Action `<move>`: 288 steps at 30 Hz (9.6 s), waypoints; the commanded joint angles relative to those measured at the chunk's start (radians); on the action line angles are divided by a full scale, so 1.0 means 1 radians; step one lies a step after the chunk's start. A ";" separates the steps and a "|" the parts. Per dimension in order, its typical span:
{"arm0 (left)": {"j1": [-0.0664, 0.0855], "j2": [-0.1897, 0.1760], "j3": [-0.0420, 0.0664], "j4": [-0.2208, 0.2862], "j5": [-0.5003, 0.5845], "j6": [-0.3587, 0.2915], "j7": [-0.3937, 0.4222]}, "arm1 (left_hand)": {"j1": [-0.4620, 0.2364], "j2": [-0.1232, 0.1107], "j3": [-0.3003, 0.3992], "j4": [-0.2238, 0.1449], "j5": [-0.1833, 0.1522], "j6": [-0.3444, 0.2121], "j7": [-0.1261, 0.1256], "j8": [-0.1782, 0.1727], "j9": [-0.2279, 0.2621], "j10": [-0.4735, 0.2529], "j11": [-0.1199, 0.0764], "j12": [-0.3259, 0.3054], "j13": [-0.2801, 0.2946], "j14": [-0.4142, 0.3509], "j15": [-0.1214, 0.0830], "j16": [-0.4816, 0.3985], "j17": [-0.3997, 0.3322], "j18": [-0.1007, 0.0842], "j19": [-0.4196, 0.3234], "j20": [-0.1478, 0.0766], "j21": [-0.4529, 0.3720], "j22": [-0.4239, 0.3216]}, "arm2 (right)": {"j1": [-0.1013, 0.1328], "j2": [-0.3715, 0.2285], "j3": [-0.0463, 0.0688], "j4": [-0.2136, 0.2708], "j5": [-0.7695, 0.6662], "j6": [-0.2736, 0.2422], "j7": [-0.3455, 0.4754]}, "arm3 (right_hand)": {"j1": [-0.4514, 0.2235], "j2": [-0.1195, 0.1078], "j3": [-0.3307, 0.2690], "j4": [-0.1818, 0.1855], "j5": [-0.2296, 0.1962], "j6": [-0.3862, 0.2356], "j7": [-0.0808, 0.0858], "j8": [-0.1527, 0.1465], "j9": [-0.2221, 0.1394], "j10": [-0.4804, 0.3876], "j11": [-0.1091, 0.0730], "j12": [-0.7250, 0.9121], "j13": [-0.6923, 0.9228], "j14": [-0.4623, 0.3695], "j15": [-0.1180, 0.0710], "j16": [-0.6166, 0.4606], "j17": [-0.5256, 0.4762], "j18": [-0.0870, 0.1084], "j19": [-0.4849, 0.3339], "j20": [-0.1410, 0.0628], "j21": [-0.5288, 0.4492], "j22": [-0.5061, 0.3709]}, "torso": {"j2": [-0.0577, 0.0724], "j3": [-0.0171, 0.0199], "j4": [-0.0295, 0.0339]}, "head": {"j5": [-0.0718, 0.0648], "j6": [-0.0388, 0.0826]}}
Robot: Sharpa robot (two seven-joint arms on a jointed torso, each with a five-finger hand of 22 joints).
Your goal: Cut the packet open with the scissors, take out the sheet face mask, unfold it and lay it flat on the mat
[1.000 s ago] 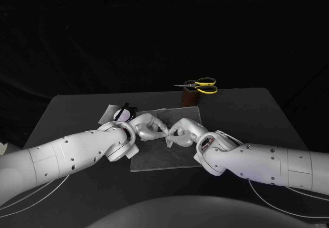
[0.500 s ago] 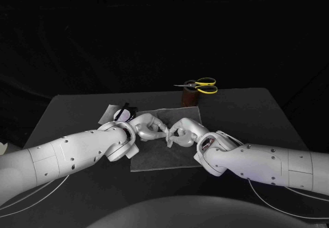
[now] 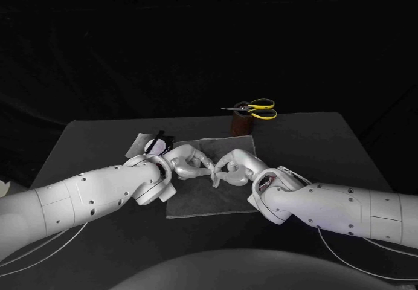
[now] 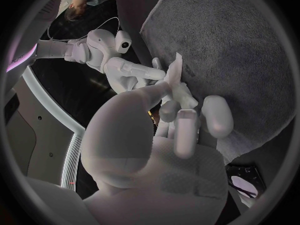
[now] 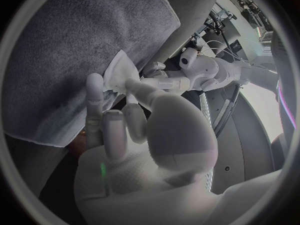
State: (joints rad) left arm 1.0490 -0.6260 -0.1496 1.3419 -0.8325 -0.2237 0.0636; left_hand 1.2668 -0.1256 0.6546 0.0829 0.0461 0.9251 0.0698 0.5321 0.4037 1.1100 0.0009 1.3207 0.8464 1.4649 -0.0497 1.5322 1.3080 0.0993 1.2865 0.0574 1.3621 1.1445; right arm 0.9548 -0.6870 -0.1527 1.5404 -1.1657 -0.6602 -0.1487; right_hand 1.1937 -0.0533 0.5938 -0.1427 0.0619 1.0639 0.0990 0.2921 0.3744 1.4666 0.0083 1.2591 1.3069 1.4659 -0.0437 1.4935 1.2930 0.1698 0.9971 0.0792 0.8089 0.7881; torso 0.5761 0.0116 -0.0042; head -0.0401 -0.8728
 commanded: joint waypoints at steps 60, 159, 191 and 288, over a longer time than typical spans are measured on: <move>0.000 0.001 0.000 -0.003 0.136 0.118 0.039 | 0.114 0.010 -0.027 -0.102 0.003 0.007 0.047 -0.046 0.097 -0.113 0.038 -0.034 -0.063 -0.014 0.033 -0.015 0.032 0.006 -0.054 0.031 -0.024 -0.035 | 0.000 0.007 0.001 0.000 0.066 0.016 0.071 | 0.014 0.013 -0.061 0.020 0.007 0.025 -0.007 -0.030 -0.020 -0.006 0.007 0.022 0.040 -0.003 0.009 0.007 0.018 0.014 0.001 0.014 -0.050 -0.009 | 0.000 -0.0006 0.0001 | -0.004 0.000; 0.000 0.000 0.000 0.013 0.183 0.016 0.061 | 0.091 -0.018 -0.092 -0.122 0.003 -0.005 0.043 -0.072 0.063 -0.169 0.038 -0.060 -0.138 -0.043 0.034 -0.027 -0.018 0.011 -0.068 0.035 -0.042 -0.057 | 0.000 -0.010 0.005 -0.001 0.246 -0.009 0.134 | -0.012 0.038 0.043 -0.007 -0.013 0.050 -0.028 0.040 0.026 0.032 -0.014 0.069 0.078 0.036 -0.013 0.025 0.089 0.012 0.020 -0.009 -0.010 0.030 | 0.000 -0.0006 0.0002 | 0.001 0.000; 0.000 -0.007 0.000 0.013 0.205 0.010 0.071 | 0.065 0.010 0.035 -0.135 0.003 0.034 0.038 -0.019 0.088 -0.111 0.030 -0.028 -0.055 -0.035 0.024 -0.022 -0.005 0.008 -0.062 0.020 -0.027 -0.041 | 0.000 -0.025 0.006 0.006 0.262 0.044 0.212 | -0.103 -0.056 -0.072 0.032 -0.011 -0.081 0.029 -0.026 0.004 -0.069 0.039 -0.111 -0.037 -0.071 0.036 -0.043 -0.096 0.005 -0.042 0.022 -0.076 0.006 | 0.000 -0.0005 -0.0001 | 0.006 0.000; 0.000 -0.025 -0.001 0.014 0.226 0.003 0.048 | 0.017 0.013 0.051 -0.132 0.002 0.019 0.028 0.020 0.125 -0.103 0.022 -0.031 -0.064 -0.029 0.019 -0.019 0.006 0.007 -0.059 0.019 -0.025 -0.035 | 0.001 -0.051 0.013 -0.011 0.342 0.076 0.225 | -0.031 0.055 0.013 0.043 -0.014 0.013 -0.021 0.045 0.036 -0.002 -0.005 -0.003 0.038 -0.006 -0.003 -0.003 0.012 0.011 0.010 0.001 -0.070 0.021 | 0.000 -0.0006 -0.0006 | 0.009 0.000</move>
State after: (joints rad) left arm 1.0492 -0.6518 -0.1510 1.3535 -0.6245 -0.2224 0.1106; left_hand 1.2862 -0.1188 0.6998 -0.0471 0.0457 0.9401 0.0951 0.5493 0.4977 1.0017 0.0222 1.2885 0.7811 1.4346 -0.0232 1.5090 1.3079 0.0986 1.2275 0.0803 1.3304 1.1081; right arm 0.9552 -0.7380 -0.1411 1.5299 -0.8181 -0.6301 0.0893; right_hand 1.1587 0.0001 0.6030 -0.0997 0.0451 1.0702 0.0800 0.3288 0.3998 1.4602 0.0009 1.2586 1.3080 1.4615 -0.0483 1.4936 1.3062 0.1681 1.0072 0.0808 0.7337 0.8074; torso 0.5757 0.0116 -0.0047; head -0.0307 -0.8727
